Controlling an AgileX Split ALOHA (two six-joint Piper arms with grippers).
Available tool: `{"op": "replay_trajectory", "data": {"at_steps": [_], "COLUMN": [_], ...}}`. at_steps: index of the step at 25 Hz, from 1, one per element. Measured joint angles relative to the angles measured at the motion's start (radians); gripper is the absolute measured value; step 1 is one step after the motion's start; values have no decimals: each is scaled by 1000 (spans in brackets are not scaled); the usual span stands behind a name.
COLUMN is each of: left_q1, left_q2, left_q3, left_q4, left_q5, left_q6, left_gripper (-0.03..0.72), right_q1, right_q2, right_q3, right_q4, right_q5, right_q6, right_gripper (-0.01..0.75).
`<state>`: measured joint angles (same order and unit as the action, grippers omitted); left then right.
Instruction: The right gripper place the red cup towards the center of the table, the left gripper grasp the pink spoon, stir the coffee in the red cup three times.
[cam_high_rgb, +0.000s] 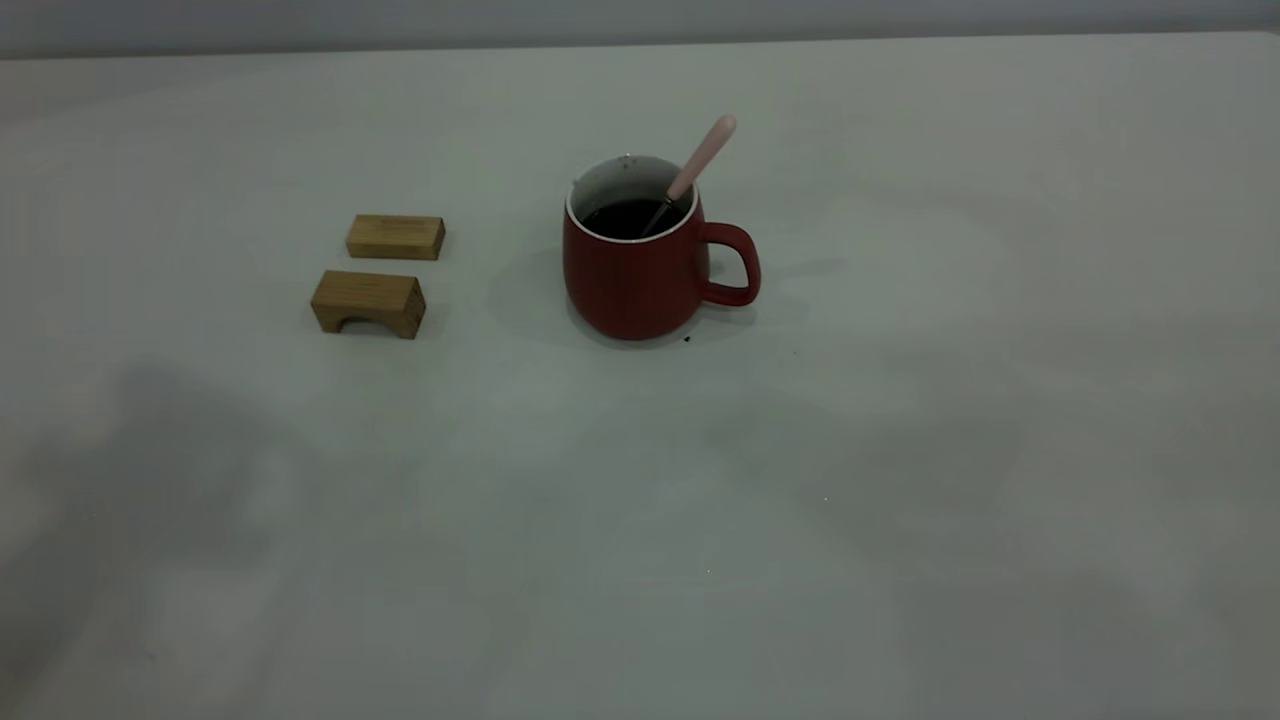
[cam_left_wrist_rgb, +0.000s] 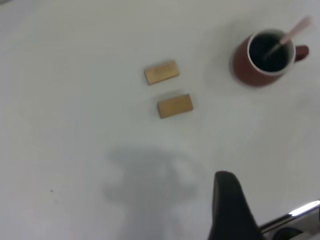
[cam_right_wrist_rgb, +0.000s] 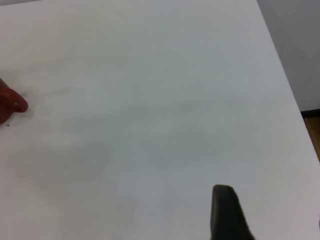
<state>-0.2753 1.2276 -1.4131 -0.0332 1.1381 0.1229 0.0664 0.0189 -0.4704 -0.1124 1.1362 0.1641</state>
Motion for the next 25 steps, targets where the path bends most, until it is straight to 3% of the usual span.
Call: {"op": "replay_trajectory", "data": {"at_steps": [13,19,25], "left_q1": [6,118,165], "left_q2": [-717,-976,-1120], "left_q3": [631,792,892], "left_q4": [0,1,-4], "left_q5": [1,0,-1], "left_q6": [-4,0,-5], "left_gripper": [490,490,490], "right_q1": [0,0,0], "right_q2": [0,0,0], "right_q3": [0,0,0], "right_q4": [0,0,0], "right_q5": [0,0,0], "right_q6": [0,0,0], "right_gripper": [474,474,474]}}
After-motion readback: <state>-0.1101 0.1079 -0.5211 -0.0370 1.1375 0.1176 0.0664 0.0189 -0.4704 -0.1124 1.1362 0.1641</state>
